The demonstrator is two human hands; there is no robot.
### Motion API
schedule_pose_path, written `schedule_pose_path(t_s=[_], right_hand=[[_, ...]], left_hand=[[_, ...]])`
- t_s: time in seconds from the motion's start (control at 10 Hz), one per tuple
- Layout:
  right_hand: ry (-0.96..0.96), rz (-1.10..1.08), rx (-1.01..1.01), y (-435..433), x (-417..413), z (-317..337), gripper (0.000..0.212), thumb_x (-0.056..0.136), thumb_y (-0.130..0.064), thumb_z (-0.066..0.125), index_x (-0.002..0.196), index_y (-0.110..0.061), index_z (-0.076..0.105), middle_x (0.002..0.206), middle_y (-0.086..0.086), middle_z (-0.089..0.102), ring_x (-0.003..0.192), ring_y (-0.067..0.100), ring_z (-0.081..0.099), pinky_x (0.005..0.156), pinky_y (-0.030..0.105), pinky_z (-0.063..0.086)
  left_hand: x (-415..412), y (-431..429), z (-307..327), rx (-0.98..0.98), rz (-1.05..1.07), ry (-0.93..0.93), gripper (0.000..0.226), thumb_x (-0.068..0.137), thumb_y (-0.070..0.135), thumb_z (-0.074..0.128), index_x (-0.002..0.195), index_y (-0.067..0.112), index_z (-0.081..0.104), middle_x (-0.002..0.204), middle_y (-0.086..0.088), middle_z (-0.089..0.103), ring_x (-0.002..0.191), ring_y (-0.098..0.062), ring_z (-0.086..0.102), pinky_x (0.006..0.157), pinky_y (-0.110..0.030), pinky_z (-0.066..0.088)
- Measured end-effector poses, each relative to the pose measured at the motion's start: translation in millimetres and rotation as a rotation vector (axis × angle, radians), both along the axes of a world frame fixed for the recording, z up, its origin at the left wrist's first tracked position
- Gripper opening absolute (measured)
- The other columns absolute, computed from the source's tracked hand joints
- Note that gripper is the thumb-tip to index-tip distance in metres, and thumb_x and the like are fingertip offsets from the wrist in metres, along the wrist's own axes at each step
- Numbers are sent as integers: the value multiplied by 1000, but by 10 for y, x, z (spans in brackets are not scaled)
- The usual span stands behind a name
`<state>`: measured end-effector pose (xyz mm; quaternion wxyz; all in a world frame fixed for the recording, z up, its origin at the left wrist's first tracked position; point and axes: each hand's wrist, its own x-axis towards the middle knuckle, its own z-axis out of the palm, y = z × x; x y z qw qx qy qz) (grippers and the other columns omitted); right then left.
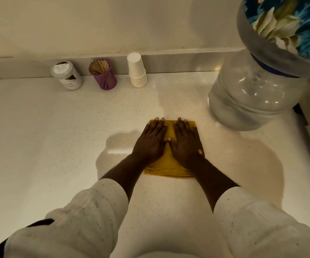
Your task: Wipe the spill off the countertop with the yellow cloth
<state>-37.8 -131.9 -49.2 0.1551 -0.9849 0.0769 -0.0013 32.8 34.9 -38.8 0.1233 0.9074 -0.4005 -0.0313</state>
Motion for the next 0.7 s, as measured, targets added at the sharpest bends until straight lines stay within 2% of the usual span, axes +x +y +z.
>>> schedule_pose_path(t_s=[0.2, 0.4, 0.6, 0.7], right_hand=[[21, 28, -27, -39, 34, -8, 76, 99, -57, 19, 162, -14, 16, 170, 8, 10, 156, 26, 3, 126, 52, 2], [47, 31, -49, -34, 17, 4, 75, 100, -56, 20, 162, -15, 13, 170, 8, 8, 156, 25, 1, 126, 51, 1], [92, 47, -39, -26, -33, 80, 79, 100, -61, 22, 162, -15, 4, 171, 8, -1, 156, 26, -5, 125, 52, -7], [59, 59, -32, 96, -101, 194, 81, 102, -62, 25, 162, -14, 1, 170, 8, -3, 156, 26, -6, 124, 53, -7]], left_hand=[[36, 7, -70, 54, 46, 42, 68, 105, 52, 26, 160, 15, 13, 169, -8, 9, 157, -24, -3, 128, -45, 4], [42, -3, -59, 96, 37, 35, 70, 104, 53, 26, 160, 14, 11, 169, -10, 8, 157, -25, -1, 128, -46, 4], [-15, 132, 99, 87, 50, 25, 76, 102, 58, 27, 160, 9, 14, 168, -13, 12, 157, -28, 4, 127, -49, 8], [-115, 305, 276, 74, 78, 10, 80, 101, 61, 27, 160, 9, 10, 169, -13, 8, 157, -28, 1, 128, -47, 6]])
